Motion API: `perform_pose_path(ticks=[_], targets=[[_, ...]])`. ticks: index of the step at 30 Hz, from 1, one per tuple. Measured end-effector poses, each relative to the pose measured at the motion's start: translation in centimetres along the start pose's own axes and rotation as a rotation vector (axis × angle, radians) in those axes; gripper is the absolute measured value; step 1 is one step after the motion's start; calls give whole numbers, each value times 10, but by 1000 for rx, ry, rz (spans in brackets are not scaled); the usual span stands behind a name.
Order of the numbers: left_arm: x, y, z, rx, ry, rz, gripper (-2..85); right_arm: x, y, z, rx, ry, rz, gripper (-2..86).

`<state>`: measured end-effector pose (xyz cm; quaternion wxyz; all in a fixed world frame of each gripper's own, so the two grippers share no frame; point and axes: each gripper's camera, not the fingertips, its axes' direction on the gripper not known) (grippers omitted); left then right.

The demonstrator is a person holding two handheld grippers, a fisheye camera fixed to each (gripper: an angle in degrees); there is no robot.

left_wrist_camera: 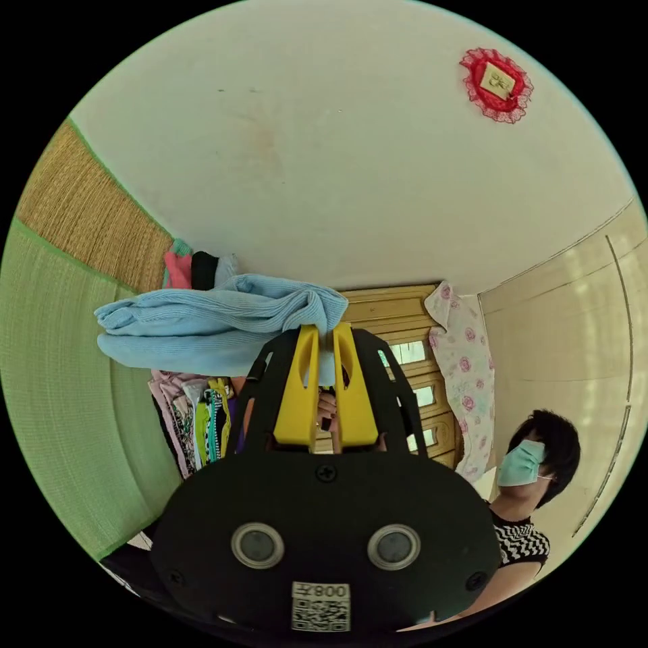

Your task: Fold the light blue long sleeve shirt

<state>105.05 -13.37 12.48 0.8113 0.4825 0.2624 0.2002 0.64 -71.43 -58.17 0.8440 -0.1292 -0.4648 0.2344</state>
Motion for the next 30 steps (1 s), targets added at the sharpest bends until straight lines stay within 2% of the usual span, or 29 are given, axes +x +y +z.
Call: perform_pose_path(ticks=[4, 7, 11, 13, 17, 19, 24, 30], targets=[[64, -67, 92, 25, 21, 162, 39, -50, -103, -84, 34, 58, -156, 27], [99, -100, 157, 27, 26, 245, 39, -69, -146, -141, 63, 93, -224, 28], [116, -125, 243, -22, 0, 281, 38, -55, -168, -198, 88, 118, -226, 33], [110, -130, 280, -62, -50, 276, 38, -17, -170, -226, 98, 151, -143, 36], [51, -123, 362, -181, -172, 17, 37, 76, -158, -253, 72, 224, 111, 41], [23, -115, 386, -220, -227, -123, 36, 131, -144, -258, 12, 274, 306, 43], [7, -104, 427, -199, -171, -237, 34, 151, -139, -274, 56, 188, 337, 53], [18, -122, 476, -224, -207, -262, 33, 120, -160, -277, 62, 416, 315, 64]])
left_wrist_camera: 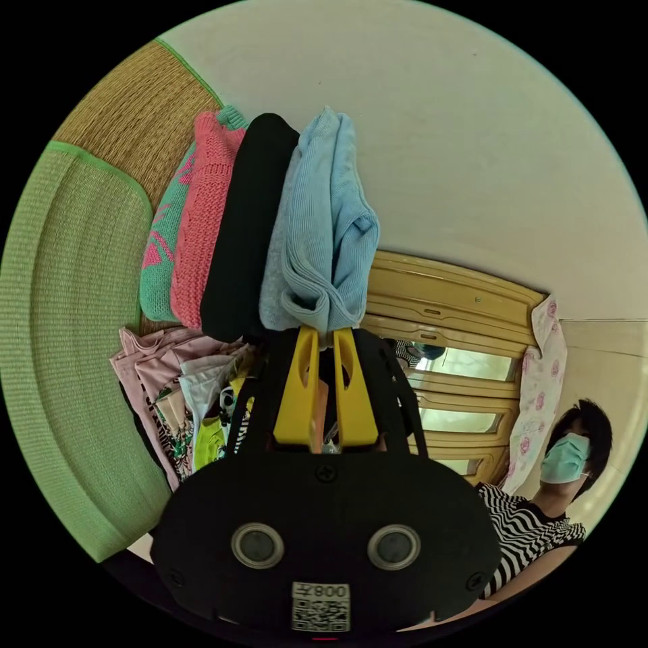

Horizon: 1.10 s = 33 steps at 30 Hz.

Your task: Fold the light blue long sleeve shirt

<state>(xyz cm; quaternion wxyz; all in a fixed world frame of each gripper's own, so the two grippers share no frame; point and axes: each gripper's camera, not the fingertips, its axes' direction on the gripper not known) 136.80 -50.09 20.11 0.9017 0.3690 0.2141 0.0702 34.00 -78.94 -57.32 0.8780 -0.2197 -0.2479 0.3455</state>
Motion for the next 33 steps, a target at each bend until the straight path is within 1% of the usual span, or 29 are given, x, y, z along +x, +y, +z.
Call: perform_pose_path(ticks=[3, 5, 7, 9, 11, 12, 13, 15, 17, 19, 20, 21, 24, 26, 27, 30, 33], targets=[[13, -12, 22, -12, -16, -17, 34, -29, -5, -13, 66, 175, -20, 57], [23, -19, 37, -10, -18, -28, 34, -53, -9, -18, 95, 278, -53, 42], [30, -23, 48, -3, -17, -40, 33, -89, -15, -25, 164, 407, -101, 16], [37, -27, 59, -2, -19, -51, 32, -111, -23, -30, 220, 468, -121, 9], [47, -31, 73, -3, -19, -60, 32, -132, -32, -34, 279, 470, -157, 5], [50, -32, 77, -4, -16, -62, 32, -145, -42, -32, 291, 418, -205, 3], [55, -33, 84, -7, -9, -66, 32, -157, -57, -23, 259, 354, -259, 2], [63, -36, 94, 0, 6, -78, 31, -171, -85, 2, 193, 333, -311, 2], [75, -38, 105, 17, 37, -81, 31, -180, -113, 35, 112, 382, -337, 1], [86, -40, 112, 18, 57, -76, 32, -181, -142, 88, -55, 440, -354, 1], [95, -40, 117, 11, 60, -67, 31, -180, -146, 99, -73, 490, -340, 2], [100, -39, 118, 8, 58, -65, 31, -185, -147, 107, -44, 536, -376, 2], [132, -36, 122, -67, 1, 16, 17, -195, -146, 104, 72, 543, -398, 1], [163, -33, 126, -111, -100, 97, 8, -199, -149, 105, 87, 567, -410, 1], [170, -34, 128, -112, -111, 112, 7, -200, -152, 103, 95, 567, -415, 1], [206, -51, 144, -101, -124, 221, 4, -193, -163, 86, 117, 502, -395, 1], [241, -79, 181, -181, -250, 337, 2, -182, -175, 66, 132, 442, -368, 2]])
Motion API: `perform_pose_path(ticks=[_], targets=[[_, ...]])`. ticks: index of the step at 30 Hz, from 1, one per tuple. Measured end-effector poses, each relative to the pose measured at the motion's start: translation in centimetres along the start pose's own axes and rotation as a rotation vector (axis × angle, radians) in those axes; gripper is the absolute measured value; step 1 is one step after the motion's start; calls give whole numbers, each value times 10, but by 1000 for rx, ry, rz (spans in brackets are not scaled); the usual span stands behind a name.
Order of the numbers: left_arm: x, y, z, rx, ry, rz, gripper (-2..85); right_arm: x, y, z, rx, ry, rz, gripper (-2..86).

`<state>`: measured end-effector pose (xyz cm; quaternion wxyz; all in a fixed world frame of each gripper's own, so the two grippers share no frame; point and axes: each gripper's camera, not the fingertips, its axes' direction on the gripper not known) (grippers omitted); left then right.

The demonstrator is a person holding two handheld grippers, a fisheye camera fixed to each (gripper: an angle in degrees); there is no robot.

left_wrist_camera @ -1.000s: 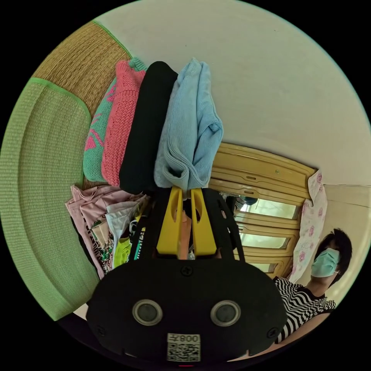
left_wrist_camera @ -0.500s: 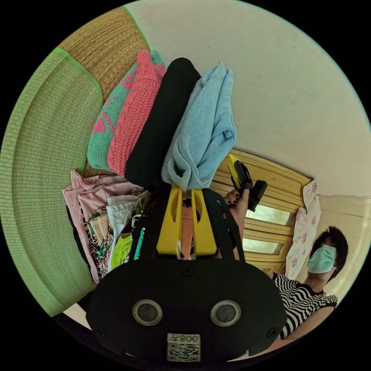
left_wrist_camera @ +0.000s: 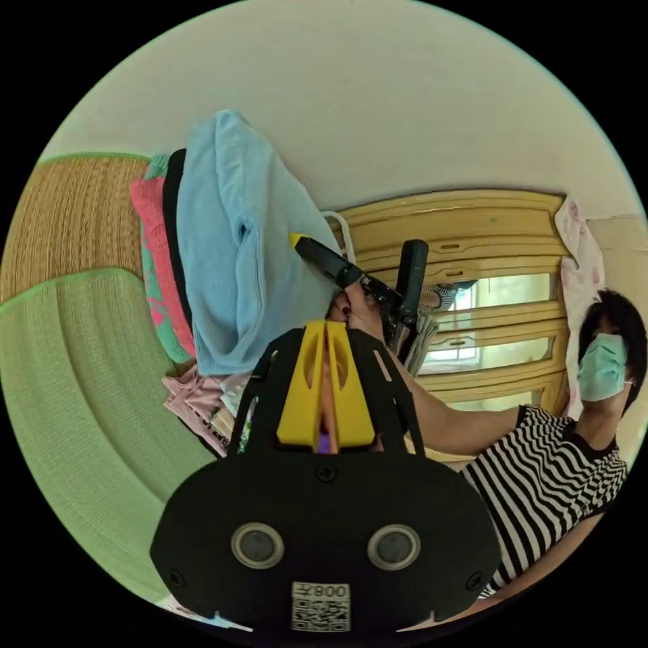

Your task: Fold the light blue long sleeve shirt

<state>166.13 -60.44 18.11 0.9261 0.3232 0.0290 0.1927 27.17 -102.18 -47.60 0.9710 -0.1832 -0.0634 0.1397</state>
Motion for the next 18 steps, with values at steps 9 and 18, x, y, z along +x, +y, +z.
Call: perform_pose_path(ticks=[9, 18], targets=[[32, -35, 59, -160, -256, 8, 0, 113, -1, -110, 217, -198, 143, 13], [58, -35, 66, -146, -244, -9, 0, 321, -8, -146, 178, 77, 550, 93]])
